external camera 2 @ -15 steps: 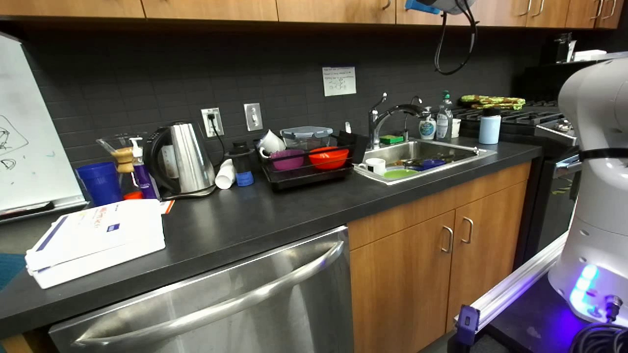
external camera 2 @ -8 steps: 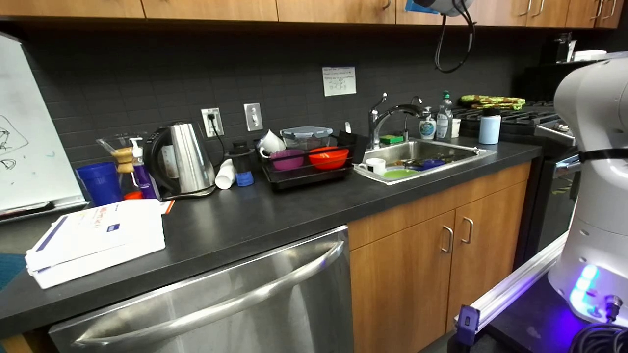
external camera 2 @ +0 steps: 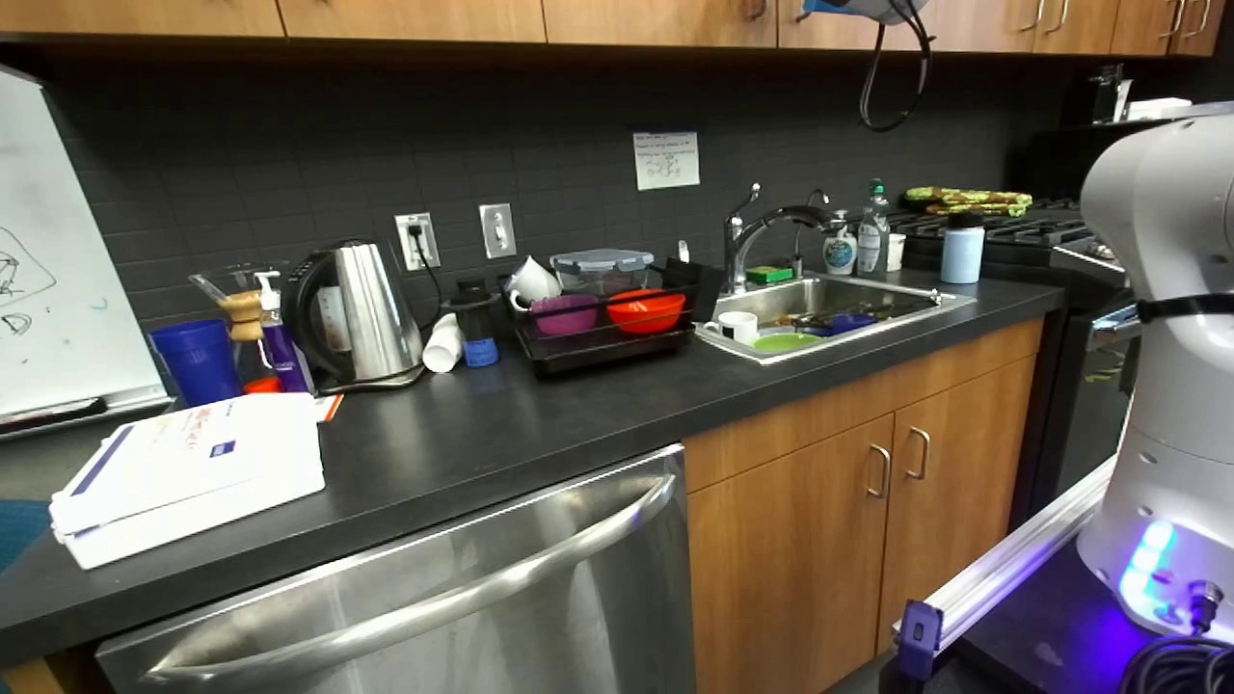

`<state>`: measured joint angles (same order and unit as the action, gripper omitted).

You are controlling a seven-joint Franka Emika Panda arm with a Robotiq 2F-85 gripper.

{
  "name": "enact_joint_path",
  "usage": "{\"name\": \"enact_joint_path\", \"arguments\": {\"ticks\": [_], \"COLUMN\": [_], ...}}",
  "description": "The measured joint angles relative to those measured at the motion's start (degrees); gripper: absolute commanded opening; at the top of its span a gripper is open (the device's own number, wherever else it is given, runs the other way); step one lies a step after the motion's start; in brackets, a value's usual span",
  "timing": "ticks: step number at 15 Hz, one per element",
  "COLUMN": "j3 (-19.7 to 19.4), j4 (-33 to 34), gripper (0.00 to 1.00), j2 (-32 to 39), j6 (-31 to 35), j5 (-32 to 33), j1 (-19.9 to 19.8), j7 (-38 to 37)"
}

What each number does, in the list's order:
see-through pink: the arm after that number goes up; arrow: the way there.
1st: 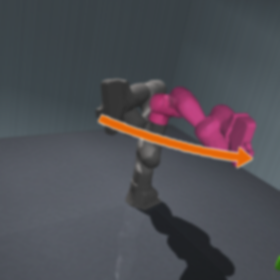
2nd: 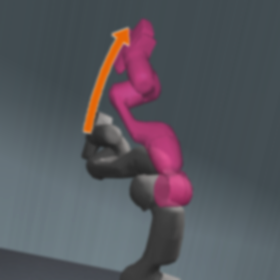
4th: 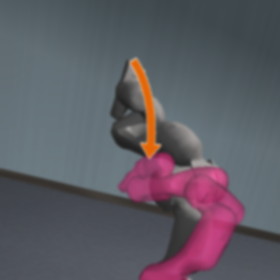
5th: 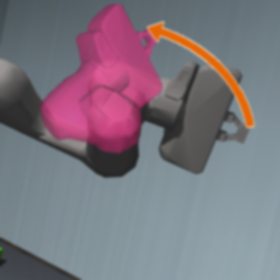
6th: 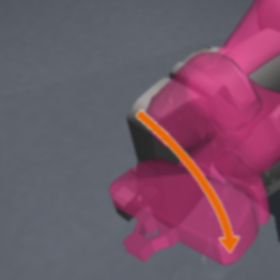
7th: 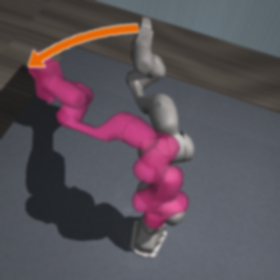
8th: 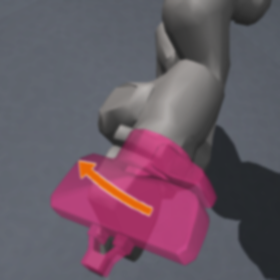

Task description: Open the top left cabinet door

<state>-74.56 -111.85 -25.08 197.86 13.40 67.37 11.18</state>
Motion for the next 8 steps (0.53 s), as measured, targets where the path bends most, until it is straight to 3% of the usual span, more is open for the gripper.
{"name": "enact_joint_path", "arguments": {"ticks": [5,8], "j3": [-0.7,-0.7], "j4": [0.6,0.6], "gripper": [0.02,0.03], "j2": [-0.2,-0.2], "j6": [0.0,0.0], "j5": [0.1,0.1], "j1": [1.5,2.3], "j7": [0.0,0.0]}}
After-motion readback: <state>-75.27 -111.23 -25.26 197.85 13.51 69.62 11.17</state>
